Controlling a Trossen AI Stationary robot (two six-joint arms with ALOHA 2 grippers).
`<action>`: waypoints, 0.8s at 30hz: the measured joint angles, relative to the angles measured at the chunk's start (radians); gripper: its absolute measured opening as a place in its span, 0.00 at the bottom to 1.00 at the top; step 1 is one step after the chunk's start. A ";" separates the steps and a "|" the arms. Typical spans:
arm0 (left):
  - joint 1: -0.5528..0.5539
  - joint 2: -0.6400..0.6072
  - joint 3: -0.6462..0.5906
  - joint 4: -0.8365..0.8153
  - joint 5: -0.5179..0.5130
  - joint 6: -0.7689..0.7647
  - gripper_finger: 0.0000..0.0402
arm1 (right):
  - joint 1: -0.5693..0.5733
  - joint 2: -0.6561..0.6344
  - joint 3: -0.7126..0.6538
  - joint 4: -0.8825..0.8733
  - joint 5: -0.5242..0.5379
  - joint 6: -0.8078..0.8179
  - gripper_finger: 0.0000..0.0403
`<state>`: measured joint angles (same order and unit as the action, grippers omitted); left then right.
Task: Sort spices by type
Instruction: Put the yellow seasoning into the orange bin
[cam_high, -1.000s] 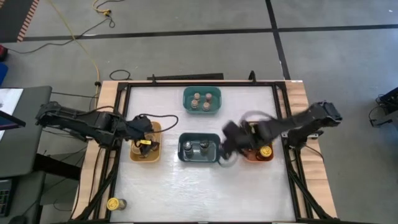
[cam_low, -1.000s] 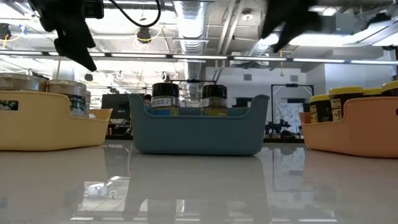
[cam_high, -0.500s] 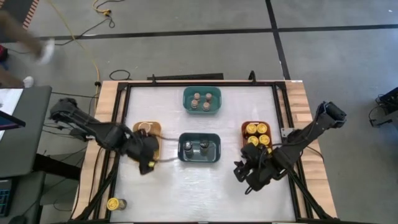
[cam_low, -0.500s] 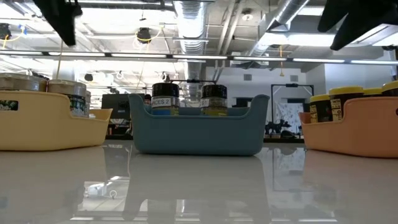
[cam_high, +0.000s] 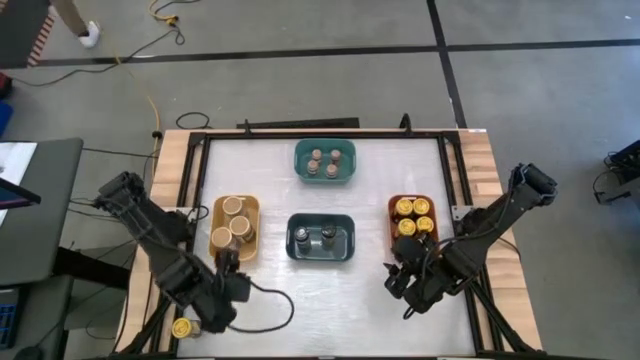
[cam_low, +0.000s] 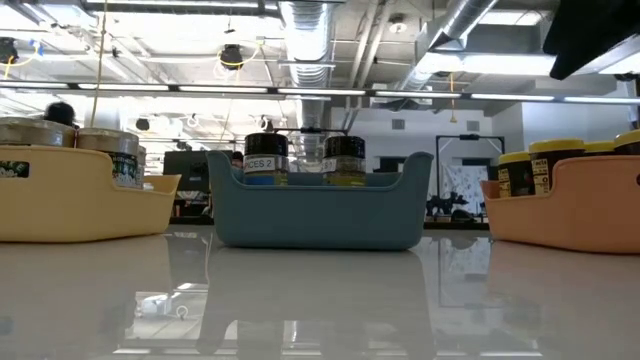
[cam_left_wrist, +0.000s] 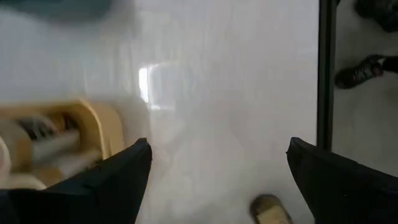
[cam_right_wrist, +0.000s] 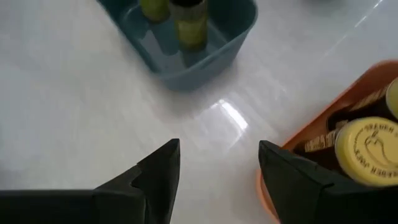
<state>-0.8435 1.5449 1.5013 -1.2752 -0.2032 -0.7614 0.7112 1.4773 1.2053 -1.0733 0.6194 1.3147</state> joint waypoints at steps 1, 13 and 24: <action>-0.014 0.003 0.000 -0.006 -0.003 -0.045 0.89 | -0.005 0.000 0.000 0.001 0.008 -0.003 0.61; -0.087 0.011 0.000 -0.041 0.027 -0.377 0.89 | -0.076 0.000 0.000 0.004 0.016 -0.074 0.61; -0.159 0.012 0.000 -0.082 0.133 -0.507 0.89 | -0.124 0.000 0.001 0.008 0.021 -0.094 0.61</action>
<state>-1.0026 1.5566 1.5009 -1.3569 -0.0703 -1.2688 0.5877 1.4769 1.2060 -1.0653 0.6399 1.2208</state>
